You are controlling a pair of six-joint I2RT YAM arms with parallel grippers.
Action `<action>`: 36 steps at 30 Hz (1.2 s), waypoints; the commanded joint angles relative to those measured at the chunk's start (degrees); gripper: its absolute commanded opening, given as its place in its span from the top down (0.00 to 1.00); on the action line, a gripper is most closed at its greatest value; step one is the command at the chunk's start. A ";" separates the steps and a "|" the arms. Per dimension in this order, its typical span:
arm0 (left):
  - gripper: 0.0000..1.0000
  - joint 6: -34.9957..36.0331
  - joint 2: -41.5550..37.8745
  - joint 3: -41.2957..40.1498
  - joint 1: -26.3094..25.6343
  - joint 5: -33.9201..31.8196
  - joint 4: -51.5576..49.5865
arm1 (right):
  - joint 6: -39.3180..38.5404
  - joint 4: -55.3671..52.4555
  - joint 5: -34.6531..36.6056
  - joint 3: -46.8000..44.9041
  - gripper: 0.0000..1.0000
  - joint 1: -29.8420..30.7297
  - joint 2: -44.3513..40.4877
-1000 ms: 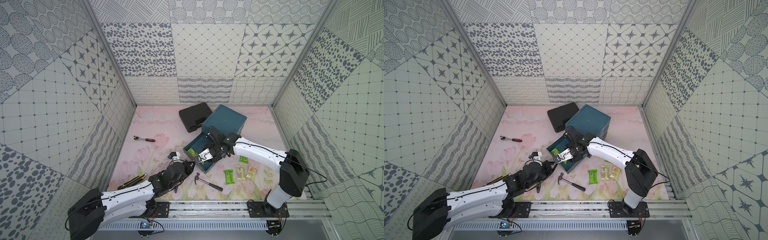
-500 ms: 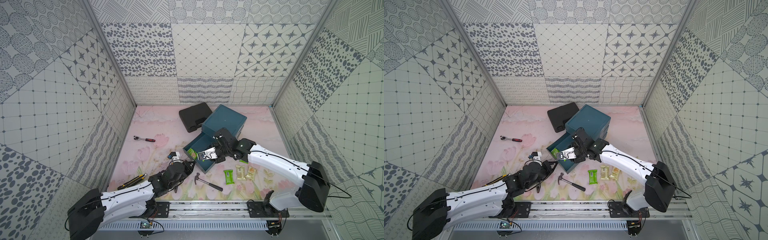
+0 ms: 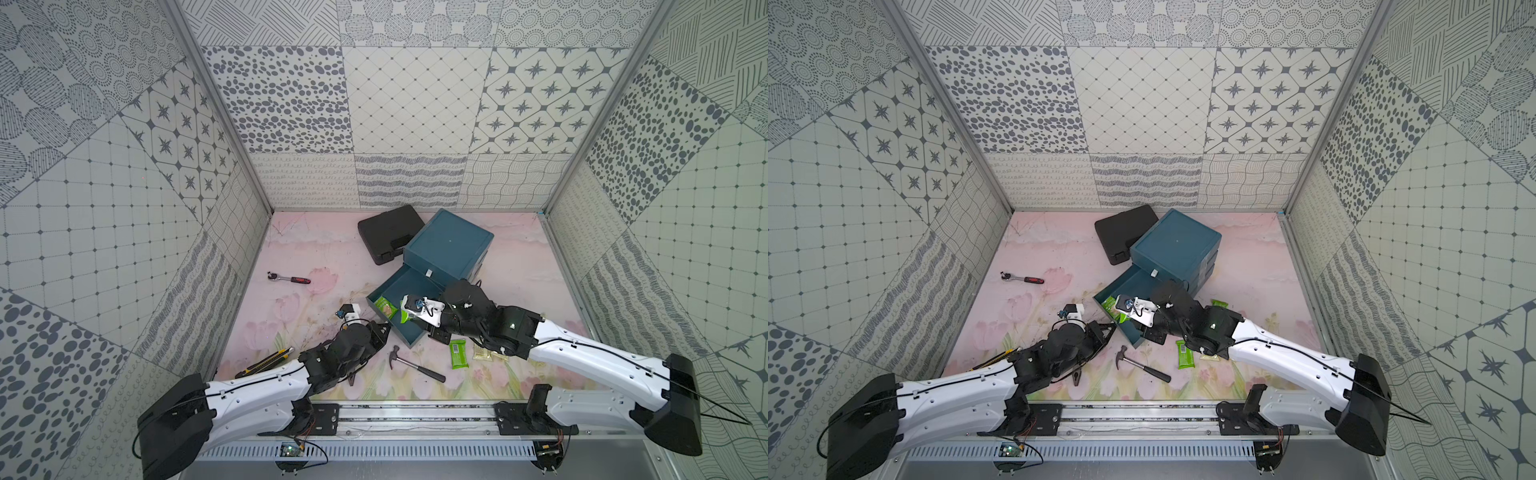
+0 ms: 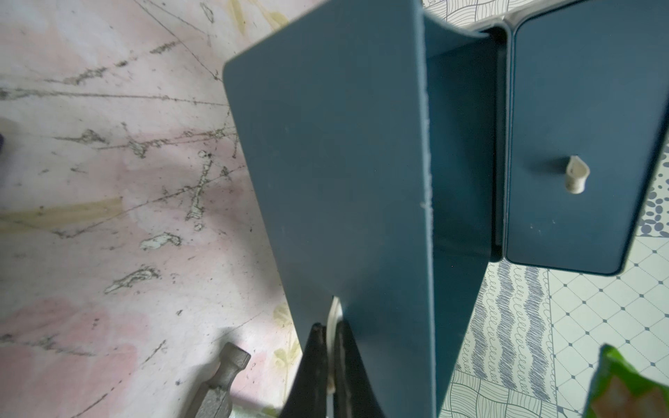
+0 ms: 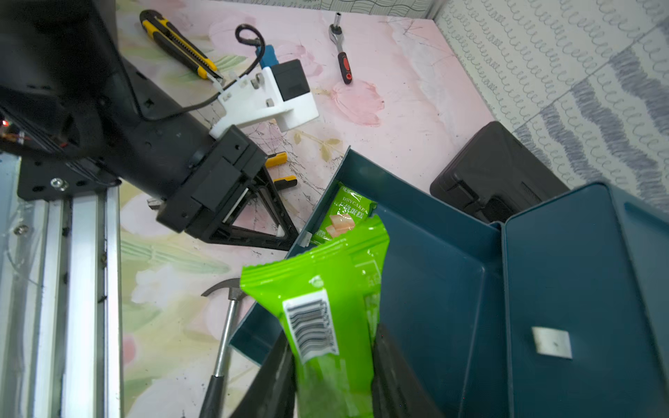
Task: Take the cookies out of the drawer
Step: Place the cookie at the center of the board.
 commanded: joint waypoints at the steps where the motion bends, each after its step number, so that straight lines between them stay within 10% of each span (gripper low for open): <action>1: 1.00 1.21 0.61 1.46 0.07 -0.82 0.52 | 13.12 1.72 7.92 -0.23 0.79 2.16 -2.17; 13: 1.00 1.57 0.23 1.75 0.06 -0.77 0.07 | 53.97 -20.65 23.55 -0.39 0.83 3.66 -5.92; 20: 1.00 1.67 -0.38 1.68 0.05 -0.90 -0.49 | 71.06 -22.64 18.69 -7.79 0.82 -3.56 -8.76; 36: 1.00 1.52 -0.25 1.91 0.05 -0.73 -0.65 | 65.95 -3.43 -5.20 -17.25 0.81 -32.69 -2.96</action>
